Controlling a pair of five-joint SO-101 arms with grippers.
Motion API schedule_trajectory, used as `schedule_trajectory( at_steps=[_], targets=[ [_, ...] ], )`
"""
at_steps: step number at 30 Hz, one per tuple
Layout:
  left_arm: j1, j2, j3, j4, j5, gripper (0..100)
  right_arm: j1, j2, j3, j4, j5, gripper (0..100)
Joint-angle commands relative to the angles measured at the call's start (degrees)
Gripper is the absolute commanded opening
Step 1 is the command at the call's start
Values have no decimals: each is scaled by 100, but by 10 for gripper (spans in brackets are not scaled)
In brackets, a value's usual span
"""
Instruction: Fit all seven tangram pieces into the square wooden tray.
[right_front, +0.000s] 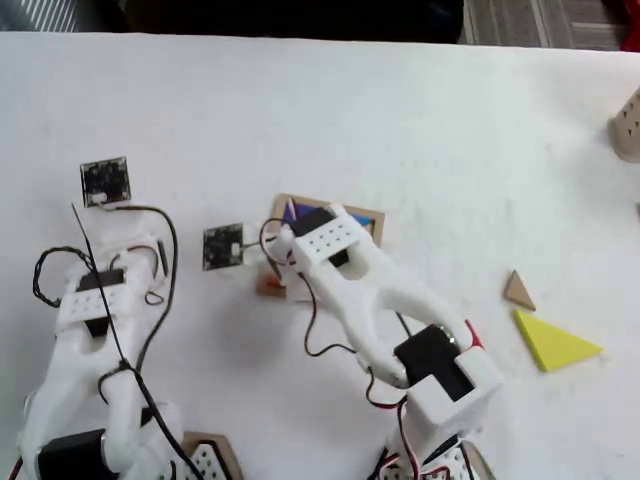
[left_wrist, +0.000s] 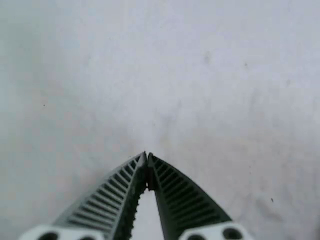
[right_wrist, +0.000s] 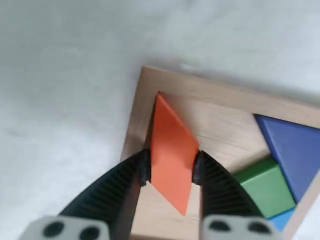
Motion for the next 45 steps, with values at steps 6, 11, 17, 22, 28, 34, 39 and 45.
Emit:
schedule_trajectory(
  at_steps=[6,11,17,22,28,34,39,45],
  targets=[
    [92,-233,-70,-158,-44,28,-4,-48,-237,-154,9,21],
    [92,-233,-62,-158,-44,28,215,-136,-255,-699,-800,20],
    [92,-233,-70,-158,-44,28,312,-664,-308,-708,-1670,19],
    [92,-233,-70,-158,-44,28,523,-1279,-308,-585,-2980,19],
    [92,-233,-70,-158,-44,28,1218,-1833,-308,-101,-5644,19],
    [92,-233,-70,-158,-44,28,1244,-1842,-273,673,-8879,24],
    [75,-233,-70,-158,-44,28,1138,-1754,-229,593,-9881,25],
    [75,-233,-70,-158,-44,28,1112,-778,-343,180,-10259,70]
  ],
)
